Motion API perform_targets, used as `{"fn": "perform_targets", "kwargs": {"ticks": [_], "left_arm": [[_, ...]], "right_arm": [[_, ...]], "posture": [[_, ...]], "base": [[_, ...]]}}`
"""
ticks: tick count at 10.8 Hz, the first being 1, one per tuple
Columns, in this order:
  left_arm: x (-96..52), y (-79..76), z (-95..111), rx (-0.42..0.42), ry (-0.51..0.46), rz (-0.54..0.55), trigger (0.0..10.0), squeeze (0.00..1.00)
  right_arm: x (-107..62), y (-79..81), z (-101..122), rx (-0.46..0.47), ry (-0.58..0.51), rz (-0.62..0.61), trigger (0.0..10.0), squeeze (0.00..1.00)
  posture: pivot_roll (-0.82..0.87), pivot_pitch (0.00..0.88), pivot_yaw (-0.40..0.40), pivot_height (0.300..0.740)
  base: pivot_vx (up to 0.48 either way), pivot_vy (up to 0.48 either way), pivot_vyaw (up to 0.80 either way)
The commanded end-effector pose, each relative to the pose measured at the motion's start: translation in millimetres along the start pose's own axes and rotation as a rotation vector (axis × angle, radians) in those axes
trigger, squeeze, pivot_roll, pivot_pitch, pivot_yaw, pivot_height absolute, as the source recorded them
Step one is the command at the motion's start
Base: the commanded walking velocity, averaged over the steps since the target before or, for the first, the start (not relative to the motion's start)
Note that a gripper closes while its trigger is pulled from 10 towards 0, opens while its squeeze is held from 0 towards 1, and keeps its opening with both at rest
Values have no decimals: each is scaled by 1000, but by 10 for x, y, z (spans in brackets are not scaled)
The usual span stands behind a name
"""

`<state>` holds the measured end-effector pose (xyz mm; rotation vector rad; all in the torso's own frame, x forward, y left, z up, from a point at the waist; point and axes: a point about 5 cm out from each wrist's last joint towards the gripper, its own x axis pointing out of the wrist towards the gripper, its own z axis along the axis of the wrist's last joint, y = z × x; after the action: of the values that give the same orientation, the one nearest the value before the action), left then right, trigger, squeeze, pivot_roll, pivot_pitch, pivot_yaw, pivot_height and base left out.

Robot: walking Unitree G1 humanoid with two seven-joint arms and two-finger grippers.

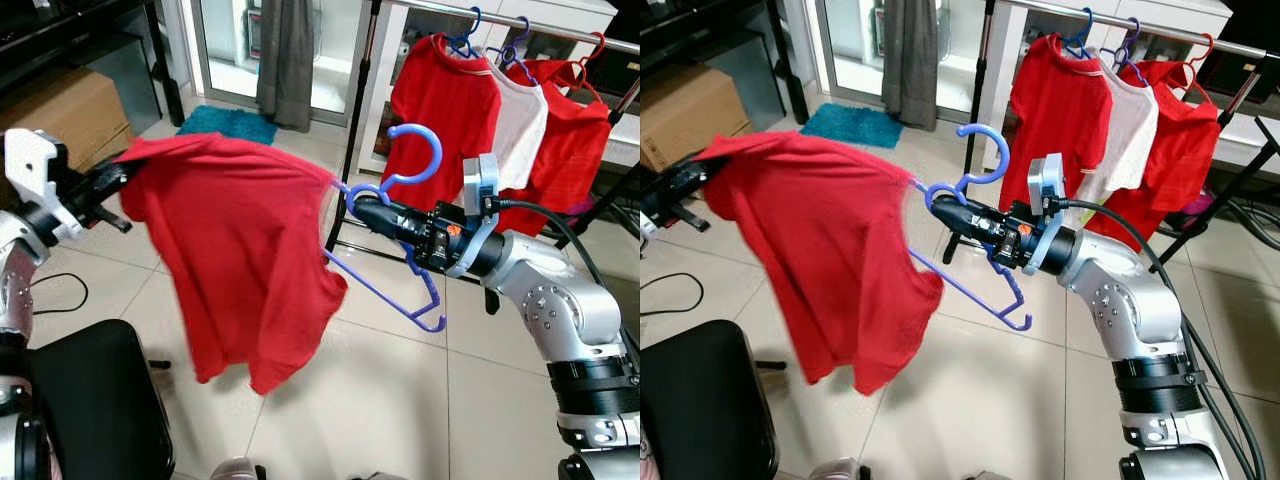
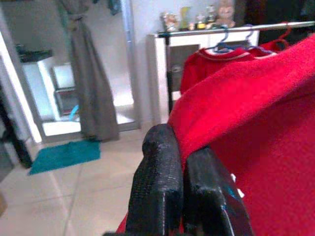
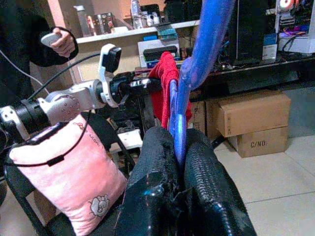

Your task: Hang hanger

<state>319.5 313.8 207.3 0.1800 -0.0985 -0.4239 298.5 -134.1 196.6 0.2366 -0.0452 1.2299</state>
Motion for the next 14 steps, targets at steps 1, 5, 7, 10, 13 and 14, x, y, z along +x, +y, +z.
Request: {"fn": "perform_targets", "kwargs": {"ticks": [1,5,7,10,13,14], "left_arm": [[-32,107,88,27,-11,54,0,0],[16,100,22,32,10,79,0,0],[60,-33,-93,53,86,-28,10000,1000],[35,-54,-105,103,131,-93,10000,1000],[281,-221,402,169,-5,-327,10000,1000],[386,-327,532,185,-25,-429,10000,1000]], "right_arm": [[-43,-33,122,-49,-39,-19,10000,0],[-45,-39,132,-57,-45,-28,10000,0],[-27,-63,151,-71,-45,-54,10000,0],[-20,-191,188,-108,-15,-179,10000,0],[59,-155,202,-188,64,-158,10000,0],[90,-137,196,-212,90,-147,10000,0]], "posture": [[-57,0,-48,740],[-60,0,-43,740],[-58,0,-43,740],[-55,0,-48,740],[-42,0,-60,740],[-40,0,-55,740]], "base": [[0,0,0],[0,0,0],[0,0,0],[0,0,0],[0,0,0],[0,0,0]]}}
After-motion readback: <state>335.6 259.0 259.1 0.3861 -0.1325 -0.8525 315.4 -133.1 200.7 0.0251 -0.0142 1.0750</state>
